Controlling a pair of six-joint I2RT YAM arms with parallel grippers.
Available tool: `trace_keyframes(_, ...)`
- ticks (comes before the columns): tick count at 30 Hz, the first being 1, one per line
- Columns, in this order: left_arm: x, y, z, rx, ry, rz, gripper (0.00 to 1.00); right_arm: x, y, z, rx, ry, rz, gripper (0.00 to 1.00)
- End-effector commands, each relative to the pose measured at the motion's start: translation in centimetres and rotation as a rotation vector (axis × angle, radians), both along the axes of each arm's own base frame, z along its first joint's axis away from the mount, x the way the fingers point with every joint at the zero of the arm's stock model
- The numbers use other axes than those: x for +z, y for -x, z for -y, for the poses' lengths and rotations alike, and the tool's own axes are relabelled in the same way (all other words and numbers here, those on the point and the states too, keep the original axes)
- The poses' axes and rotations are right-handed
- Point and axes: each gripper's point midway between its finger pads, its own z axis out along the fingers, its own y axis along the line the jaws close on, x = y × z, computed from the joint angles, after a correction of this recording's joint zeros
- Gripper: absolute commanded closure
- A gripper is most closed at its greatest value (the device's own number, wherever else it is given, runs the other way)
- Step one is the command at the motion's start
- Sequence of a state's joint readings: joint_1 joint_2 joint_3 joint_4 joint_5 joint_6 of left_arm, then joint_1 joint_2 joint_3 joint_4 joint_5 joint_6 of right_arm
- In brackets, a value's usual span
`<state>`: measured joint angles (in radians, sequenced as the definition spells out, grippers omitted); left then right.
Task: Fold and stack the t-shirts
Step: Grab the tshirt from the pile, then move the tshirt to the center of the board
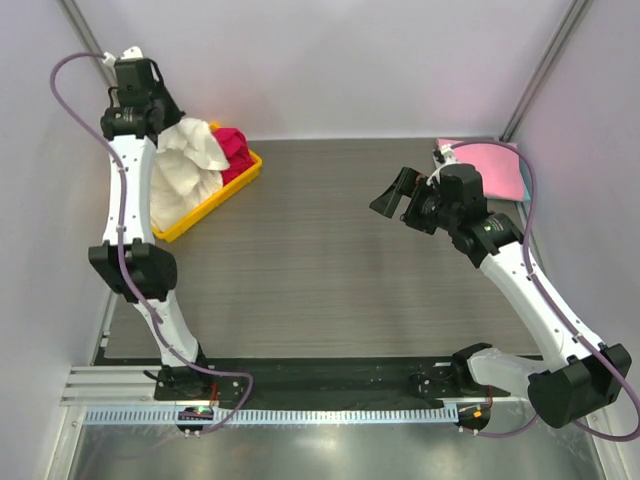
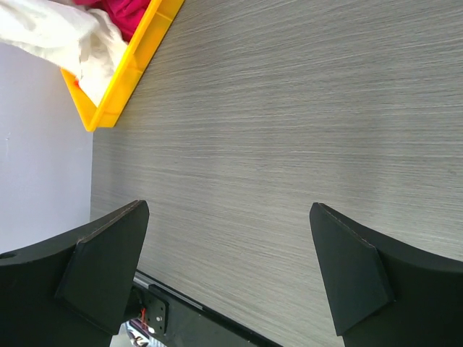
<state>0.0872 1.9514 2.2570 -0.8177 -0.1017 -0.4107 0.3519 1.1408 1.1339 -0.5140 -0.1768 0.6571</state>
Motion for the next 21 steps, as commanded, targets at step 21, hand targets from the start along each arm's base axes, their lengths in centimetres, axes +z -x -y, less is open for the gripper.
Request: trace_keyframes(21, 32.4, 22.1, 12.6, -0.501, 0.348, 0.886, 1.0, 2.6, 1.8, 0.0, 0.022, -0.066, 0.086, 0.0)
